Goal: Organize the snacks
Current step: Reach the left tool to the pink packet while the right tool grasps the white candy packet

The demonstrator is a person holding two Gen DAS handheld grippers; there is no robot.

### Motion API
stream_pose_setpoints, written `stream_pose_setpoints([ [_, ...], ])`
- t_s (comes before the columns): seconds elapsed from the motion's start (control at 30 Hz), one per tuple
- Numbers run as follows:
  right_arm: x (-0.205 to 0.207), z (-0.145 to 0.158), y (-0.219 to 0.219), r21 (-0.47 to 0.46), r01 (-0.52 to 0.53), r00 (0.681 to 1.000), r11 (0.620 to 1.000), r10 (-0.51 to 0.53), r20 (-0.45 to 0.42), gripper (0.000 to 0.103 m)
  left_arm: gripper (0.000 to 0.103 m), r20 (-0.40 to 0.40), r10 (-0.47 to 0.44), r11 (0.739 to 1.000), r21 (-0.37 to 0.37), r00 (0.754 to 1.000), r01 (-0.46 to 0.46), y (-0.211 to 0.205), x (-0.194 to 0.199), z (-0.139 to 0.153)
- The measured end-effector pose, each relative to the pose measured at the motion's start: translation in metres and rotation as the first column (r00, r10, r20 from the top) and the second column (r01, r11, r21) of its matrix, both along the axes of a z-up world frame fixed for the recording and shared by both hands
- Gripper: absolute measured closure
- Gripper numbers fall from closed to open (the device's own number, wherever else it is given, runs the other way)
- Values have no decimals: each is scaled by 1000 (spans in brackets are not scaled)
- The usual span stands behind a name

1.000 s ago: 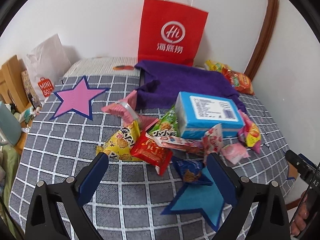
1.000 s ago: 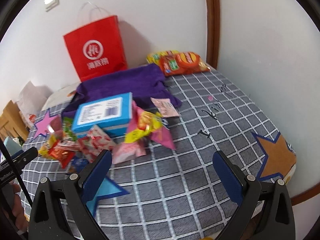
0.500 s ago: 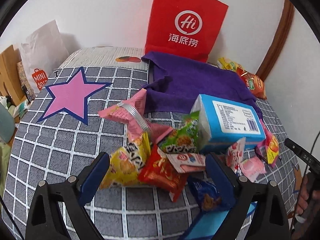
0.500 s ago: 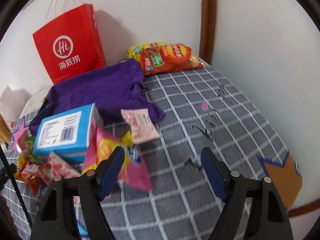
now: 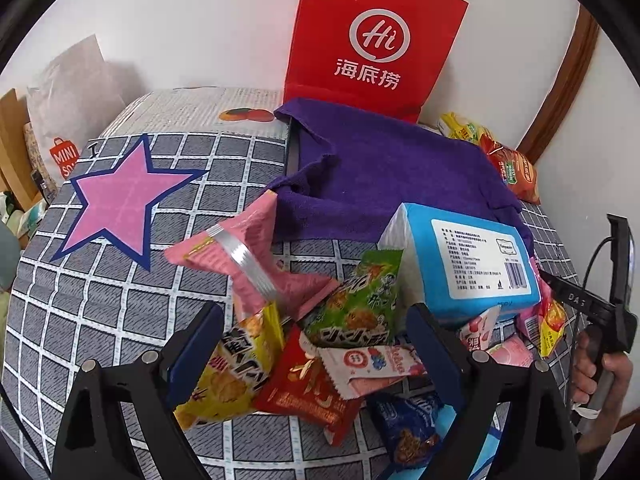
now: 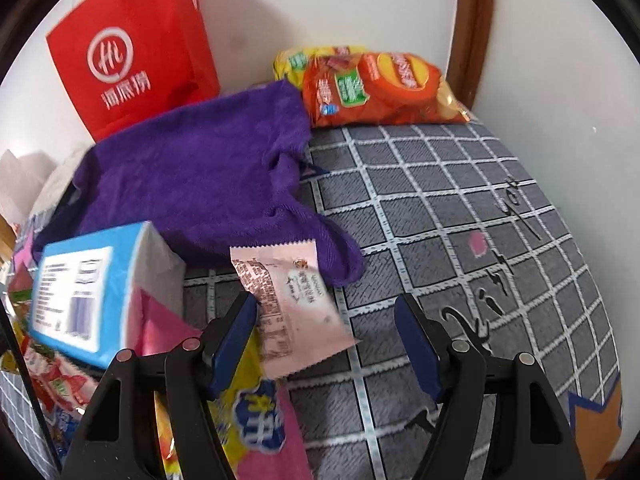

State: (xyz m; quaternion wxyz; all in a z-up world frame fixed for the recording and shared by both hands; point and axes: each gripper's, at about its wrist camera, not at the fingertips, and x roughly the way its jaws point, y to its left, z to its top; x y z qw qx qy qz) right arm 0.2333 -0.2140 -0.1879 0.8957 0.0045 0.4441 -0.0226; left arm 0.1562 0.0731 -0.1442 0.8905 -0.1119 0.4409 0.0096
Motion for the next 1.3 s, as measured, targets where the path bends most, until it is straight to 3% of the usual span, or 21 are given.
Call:
stream_pose_setpoints([
  [0.23,17,-16,-3,98,-46,998,994,50,-38,32,11,-1,-3,1000,15,1000,3,-3,3,1],
  [0.37,15,-14,0,77,-78,996,994,80,-29,41,11,3,7,1000,26,1000,-7,1,0,4],
  [0.43,12,-10,4,54,-92,996,994,93,-17,48,11,8,15,1000,22,1000,-15,5,-3,6],
  [0.6,3,6,2,37,-98,995,995,97,7,84,11,12,34,999,8,999,-34,13,-11,9],
  [0.63,3,8,2,40,-99,995,994,99,2,85,11,13,36,999,3,999,-36,14,-13,10],
  [0.77,-2,6,2,18,-100,994,995,101,-34,80,11,26,41,999,-4,999,-41,20,-24,16],
  [0.8,-4,4,2,22,-96,994,995,97,-49,70,11,27,44,999,-3,999,-44,21,-26,17],
  [0.93,-14,0,-1,38,-92,995,995,93,-39,58,11,39,55,998,-14,998,-55,29,-35,19],
  [0.97,-15,-1,0,30,-94,995,995,95,-35,46,11,38,59,998,-18,998,-58,31,-37,18],
  [1.0,-15,-3,1,11,-94,995,996,94,-32,42,11,35,60,998,-21,998,-60,32,-37,17],
  [1.3,6,-18,3,66,-134,987,989,138,-76,41,11,31,60,998,-30,998,-59,37,-35,14],
])
